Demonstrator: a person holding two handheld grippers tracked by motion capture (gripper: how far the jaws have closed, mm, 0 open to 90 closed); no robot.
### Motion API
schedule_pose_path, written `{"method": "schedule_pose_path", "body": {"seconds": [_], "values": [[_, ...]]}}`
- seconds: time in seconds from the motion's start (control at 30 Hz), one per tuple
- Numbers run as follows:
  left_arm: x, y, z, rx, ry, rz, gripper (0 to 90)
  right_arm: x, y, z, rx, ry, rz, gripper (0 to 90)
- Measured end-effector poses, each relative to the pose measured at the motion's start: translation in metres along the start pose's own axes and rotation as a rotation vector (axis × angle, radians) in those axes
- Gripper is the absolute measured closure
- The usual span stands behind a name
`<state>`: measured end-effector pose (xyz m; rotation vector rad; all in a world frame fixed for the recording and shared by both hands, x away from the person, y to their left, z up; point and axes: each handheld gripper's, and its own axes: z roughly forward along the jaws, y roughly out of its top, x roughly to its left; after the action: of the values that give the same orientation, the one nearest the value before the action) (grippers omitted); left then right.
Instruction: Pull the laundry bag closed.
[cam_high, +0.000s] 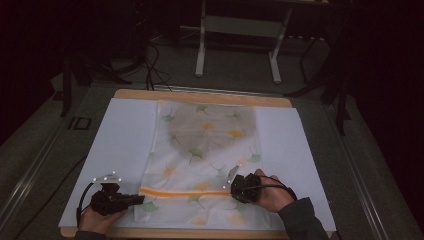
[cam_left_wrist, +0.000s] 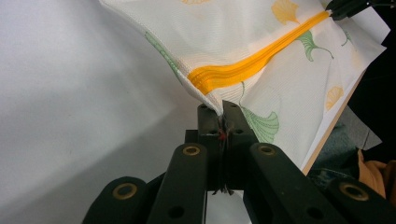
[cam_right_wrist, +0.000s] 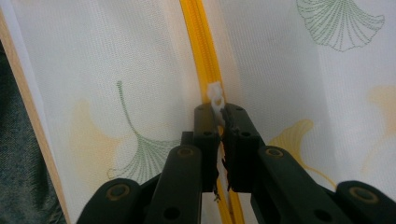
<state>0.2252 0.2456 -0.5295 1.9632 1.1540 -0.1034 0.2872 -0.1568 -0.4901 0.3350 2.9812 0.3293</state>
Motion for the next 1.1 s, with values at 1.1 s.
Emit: {"method": "schedule_pose_path", "body": {"seconds": [1.1], "values": [[0.0,0.0,-0.001,0.001,-0.001,-0.003,88.7,-0.003,-0.015,-0.005,0.008,0.011,0.023,84.8]]}}
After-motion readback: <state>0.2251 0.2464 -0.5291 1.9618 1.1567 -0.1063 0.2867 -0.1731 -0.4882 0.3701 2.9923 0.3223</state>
